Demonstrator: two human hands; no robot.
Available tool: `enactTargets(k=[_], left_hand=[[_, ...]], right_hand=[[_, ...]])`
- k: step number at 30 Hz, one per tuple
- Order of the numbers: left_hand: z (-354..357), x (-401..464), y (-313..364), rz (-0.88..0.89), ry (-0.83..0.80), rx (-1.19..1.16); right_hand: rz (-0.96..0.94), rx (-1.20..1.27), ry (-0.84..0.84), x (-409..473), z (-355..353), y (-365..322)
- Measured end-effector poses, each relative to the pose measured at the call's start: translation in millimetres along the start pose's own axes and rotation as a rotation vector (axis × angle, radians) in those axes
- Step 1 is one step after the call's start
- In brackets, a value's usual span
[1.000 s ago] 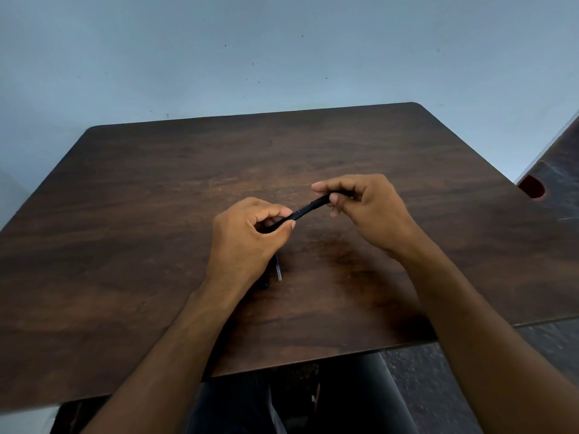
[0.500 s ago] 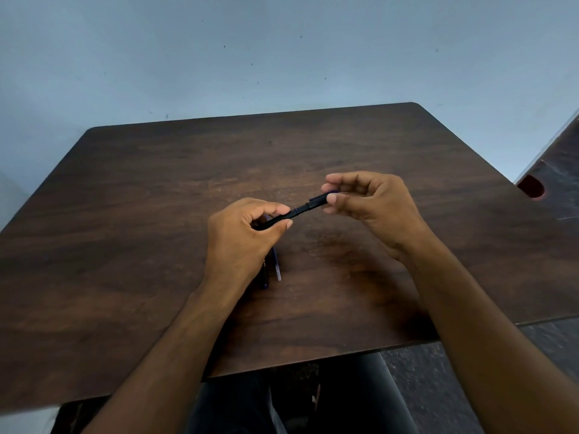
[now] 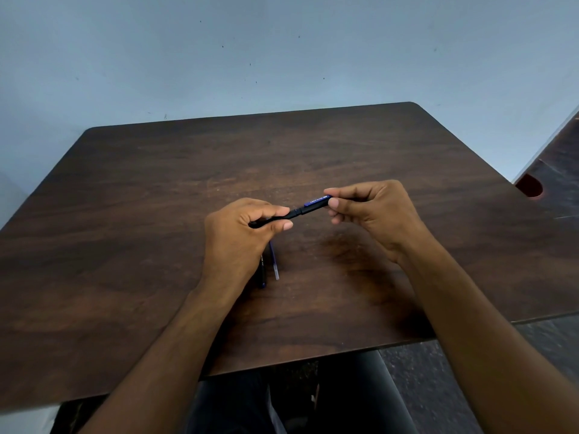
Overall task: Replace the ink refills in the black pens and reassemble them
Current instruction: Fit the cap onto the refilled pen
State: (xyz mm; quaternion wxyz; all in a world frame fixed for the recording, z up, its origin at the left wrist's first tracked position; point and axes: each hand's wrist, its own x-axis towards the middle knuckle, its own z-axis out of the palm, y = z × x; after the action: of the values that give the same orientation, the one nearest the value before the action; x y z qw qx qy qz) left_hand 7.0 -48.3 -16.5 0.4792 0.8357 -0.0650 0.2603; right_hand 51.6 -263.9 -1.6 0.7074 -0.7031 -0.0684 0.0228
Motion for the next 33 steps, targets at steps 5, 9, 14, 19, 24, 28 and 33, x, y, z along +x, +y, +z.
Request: enactTargets(k=[5,9,14,19,24,28,33], left_hand=[[0.2,-0.3,4.8,-0.017,-0.024,0.021],[1.6,0.2,5.7,-0.006,-0.02,0.028],[1.4,0.7,6.9,0.018,-0.004,0.03],[1.1,1.1,6.1,0.0,-0.03,0.016],[1.6,-0.6,5.7,0.023,-0.021,0.025],[0.7,-2.1,5.1,0.035,0.013,0.011],[4.1,-3.4,6.2,0.017,0.067,-0.024]], right_hand=[[-0.01,-0.005,0.023,0.2,2.1,1.3],[-0.032,-0.054,0.049,0.5,3.3,2.0],[-0.053,-0.059,0.08,-1.0,8.3,4.4],[-0.043,-0.06,0.089,-1.4,10.5,7.6],[-0.041,-0.091,0.075,-2.4,10.2,2.8],[0.007,0.006,0.058,-2.0,10.6,-3.2],[0.231,0.46,0.1,-6.8,28.0,-3.9]])
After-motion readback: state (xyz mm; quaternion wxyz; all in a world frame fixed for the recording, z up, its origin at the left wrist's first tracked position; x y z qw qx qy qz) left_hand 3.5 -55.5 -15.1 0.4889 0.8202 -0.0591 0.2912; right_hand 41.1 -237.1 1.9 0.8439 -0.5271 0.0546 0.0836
